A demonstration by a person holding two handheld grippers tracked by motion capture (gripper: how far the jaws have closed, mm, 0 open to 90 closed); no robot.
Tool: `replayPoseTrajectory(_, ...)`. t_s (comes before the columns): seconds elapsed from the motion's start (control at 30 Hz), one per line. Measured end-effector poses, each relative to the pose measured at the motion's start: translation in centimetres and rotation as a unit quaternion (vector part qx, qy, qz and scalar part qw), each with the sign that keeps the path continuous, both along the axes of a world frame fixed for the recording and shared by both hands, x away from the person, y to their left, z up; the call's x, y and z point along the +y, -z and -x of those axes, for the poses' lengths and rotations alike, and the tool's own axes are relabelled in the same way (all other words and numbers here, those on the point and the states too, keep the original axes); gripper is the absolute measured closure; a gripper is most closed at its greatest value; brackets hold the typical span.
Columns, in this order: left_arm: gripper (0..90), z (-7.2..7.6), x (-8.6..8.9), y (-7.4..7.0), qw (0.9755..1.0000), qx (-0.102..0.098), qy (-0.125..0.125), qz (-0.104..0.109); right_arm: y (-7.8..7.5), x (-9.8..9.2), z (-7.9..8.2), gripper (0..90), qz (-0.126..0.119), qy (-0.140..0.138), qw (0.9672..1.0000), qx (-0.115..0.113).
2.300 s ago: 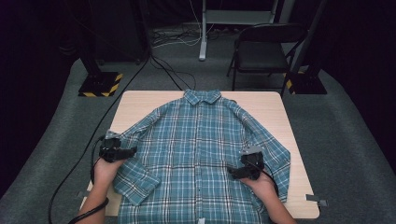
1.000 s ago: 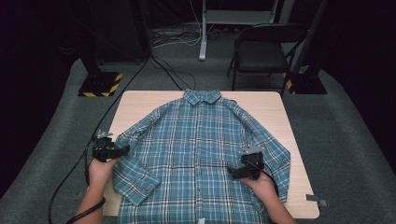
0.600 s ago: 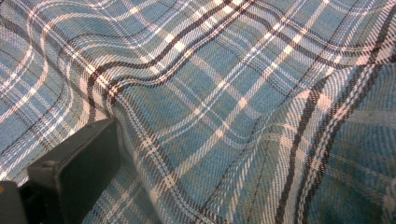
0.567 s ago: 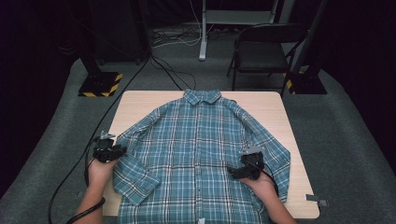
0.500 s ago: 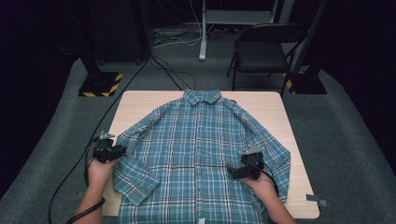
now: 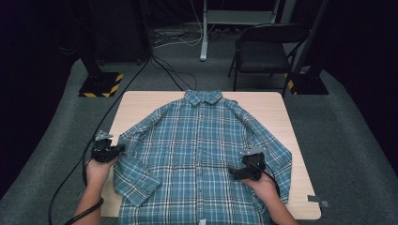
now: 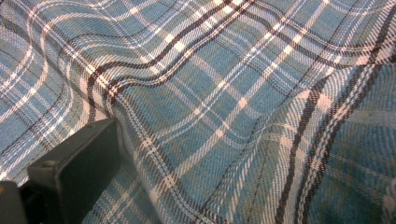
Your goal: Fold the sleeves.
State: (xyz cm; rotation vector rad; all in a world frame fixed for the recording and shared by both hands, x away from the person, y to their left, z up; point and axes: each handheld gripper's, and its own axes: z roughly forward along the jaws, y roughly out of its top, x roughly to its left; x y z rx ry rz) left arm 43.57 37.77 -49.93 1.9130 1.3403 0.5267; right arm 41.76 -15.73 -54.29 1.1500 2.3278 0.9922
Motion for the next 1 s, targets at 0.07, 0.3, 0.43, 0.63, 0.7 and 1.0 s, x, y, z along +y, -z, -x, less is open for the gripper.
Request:
replayPoseTrajectory(0.07, 88.8, 0.2, -0.2, -0.3, 1.0, -0.006, 0.003, -0.006, 0.0, 0.0, 0.0, 0.0, 0.0, 0.0, 1.0, 0.0)
replayPoseTrajectory(0.3, 88.8, 0.9, -1.4, -1.7, 0.9989, -0.02, 0.042, 0.008, 0.0, 0.0, 0.0, 0.0, 0.0, 0.0, 1.0, 0.0)
replayPoseTrajectory(0.43, 88.9, 1.2, -3.2, -2.4, 0.9961, -0.03, 0.08, 0.02, 0.0, 0.0, 0.0, 0.0, 0.0, 0.0, 1.0, 0.0)
replayPoseTrajectory(0.63, 88.9, 1.7, -6.8, -3.0, 0.9887, -0.036, 0.145, 0.009, 0.0, 0.0, 0.0, 0.0, 0.0, 0.0, 1.0, 0.0)
replayPoseTrajectory(0.7, 89.0, 2.0, -7.9, -3.3, 0.9853, -0.038, 0.166, 0.01, 0.0, 0.0, 0.0, 0.0, 0.0, 0.0, 1.0, 0.0)
replayPoseTrajectory(1.0, 89.1, 3.5, -13.3, -3.6, 0.9629, -0.036, 0.267, 0.008, 0.0, 0.0, 0.0, 0.0, 0.0, 0.0, 1.0, 0.0)
